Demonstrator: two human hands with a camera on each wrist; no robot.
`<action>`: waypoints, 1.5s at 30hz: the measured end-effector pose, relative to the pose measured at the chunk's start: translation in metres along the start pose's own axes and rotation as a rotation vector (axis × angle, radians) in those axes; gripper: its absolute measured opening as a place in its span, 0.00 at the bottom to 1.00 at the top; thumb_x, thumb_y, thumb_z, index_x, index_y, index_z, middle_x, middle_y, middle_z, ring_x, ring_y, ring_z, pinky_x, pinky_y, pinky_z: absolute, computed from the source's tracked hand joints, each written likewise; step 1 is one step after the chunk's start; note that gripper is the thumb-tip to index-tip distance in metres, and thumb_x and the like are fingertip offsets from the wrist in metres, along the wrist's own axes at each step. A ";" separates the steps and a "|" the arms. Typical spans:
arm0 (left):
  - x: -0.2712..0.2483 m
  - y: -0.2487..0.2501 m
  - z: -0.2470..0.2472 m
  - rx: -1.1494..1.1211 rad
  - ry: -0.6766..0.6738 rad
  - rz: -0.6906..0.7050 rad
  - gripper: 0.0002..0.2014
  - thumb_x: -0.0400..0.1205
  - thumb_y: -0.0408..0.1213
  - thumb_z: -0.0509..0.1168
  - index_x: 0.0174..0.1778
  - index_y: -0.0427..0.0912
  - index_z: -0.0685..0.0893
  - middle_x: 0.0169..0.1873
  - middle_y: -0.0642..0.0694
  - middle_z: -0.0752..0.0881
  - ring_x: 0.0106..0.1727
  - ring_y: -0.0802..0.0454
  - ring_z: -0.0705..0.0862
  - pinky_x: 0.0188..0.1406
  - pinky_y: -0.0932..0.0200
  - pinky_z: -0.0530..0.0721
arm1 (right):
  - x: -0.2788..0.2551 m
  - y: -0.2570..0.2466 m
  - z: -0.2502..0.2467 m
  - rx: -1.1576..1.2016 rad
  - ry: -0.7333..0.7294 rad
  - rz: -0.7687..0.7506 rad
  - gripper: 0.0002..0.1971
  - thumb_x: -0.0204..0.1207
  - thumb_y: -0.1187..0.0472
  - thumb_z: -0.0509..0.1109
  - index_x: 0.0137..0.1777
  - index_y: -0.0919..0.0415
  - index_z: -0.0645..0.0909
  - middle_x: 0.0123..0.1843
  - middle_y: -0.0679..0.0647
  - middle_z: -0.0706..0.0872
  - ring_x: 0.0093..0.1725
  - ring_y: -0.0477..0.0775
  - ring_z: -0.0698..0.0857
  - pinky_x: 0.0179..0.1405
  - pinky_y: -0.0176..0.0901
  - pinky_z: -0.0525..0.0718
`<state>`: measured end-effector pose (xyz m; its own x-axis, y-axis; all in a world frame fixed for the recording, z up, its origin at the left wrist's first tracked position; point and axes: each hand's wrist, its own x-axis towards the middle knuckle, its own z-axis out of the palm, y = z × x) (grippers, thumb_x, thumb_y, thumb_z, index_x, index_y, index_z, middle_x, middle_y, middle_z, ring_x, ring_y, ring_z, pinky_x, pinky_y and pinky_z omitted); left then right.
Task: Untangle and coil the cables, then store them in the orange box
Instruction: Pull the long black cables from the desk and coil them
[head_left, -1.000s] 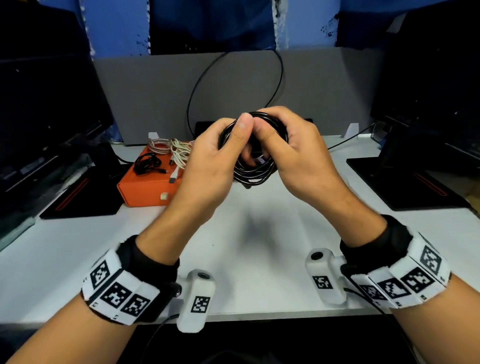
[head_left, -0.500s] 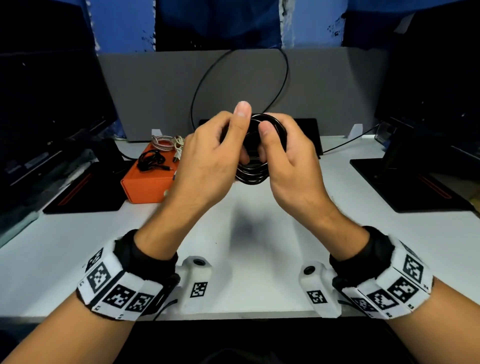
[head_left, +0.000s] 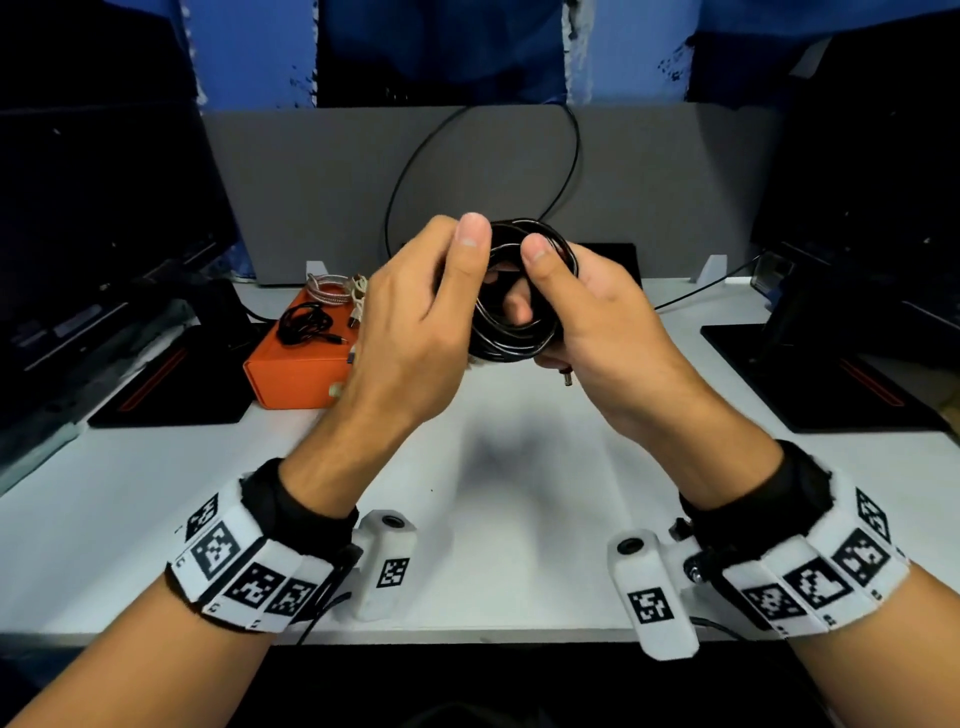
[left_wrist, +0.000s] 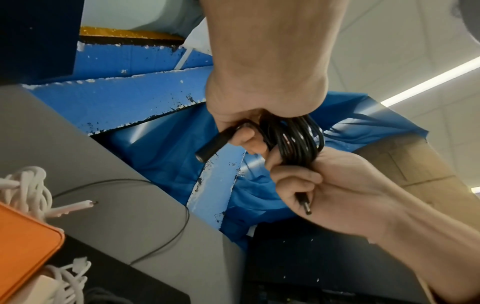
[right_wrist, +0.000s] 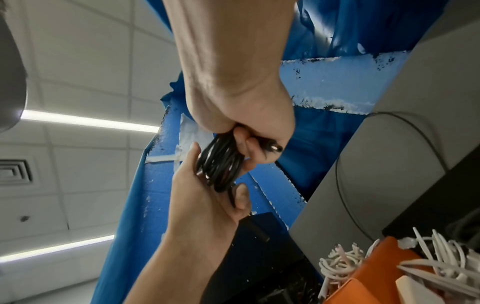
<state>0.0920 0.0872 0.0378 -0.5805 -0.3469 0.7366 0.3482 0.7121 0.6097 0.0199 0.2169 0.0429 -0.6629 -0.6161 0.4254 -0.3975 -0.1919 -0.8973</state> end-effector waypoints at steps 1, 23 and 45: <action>-0.002 0.000 0.001 -0.005 0.010 0.021 0.23 0.93 0.51 0.49 0.45 0.39 0.81 0.39 0.44 0.85 0.42 0.47 0.84 0.45 0.41 0.81 | 0.000 -0.001 -0.001 -0.012 0.002 0.006 0.21 0.94 0.52 0.57 0.38 0.59 0.76 0.29 0.46 0.81 0.24 0.43 0.75 0.24 0.32 0.72; 0.023 -0.015 -0.025 0.007 -0.294 -0.057 0.16 0.83 0.60 0.62 0.48 0.53 0.86 0.35 0.50 0.90 0.40 0.58 0.87 0.48 0.40 0.87 | 0.002 0.012 -0.003 0.518 -0.227 0.288 0.10 0.89 0.53 0.62 0.49 0.56 0.79 0.32 0.45 0.75 0.26 0.44 0.61 0.29 0.38 0.61; -0.004 0.000 0.012 -0.490 -0.007 -0.175 0.39 0.86 0.64 0.35 0.43 0.39 0.85 0.32 0.42 0.86 0.36 0.44 0.85 0.43 0.41 0.80 | -0.012 0.018 0.030 0.074 0.076 0.191 0.16 0.91 0.45 0.59 0.45 0.48 0.81 0.31 0.41 0.81 0.29 0.43 0.76 0.26 0.37 0.73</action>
<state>0.0861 0.0962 0.0313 -0.6650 -0.4303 0.6104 0.5482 0.2738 0.7902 0.0400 0.1982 0.0179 -0.7689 -0.5876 0.2519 -0.2142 -0.1346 -0.9675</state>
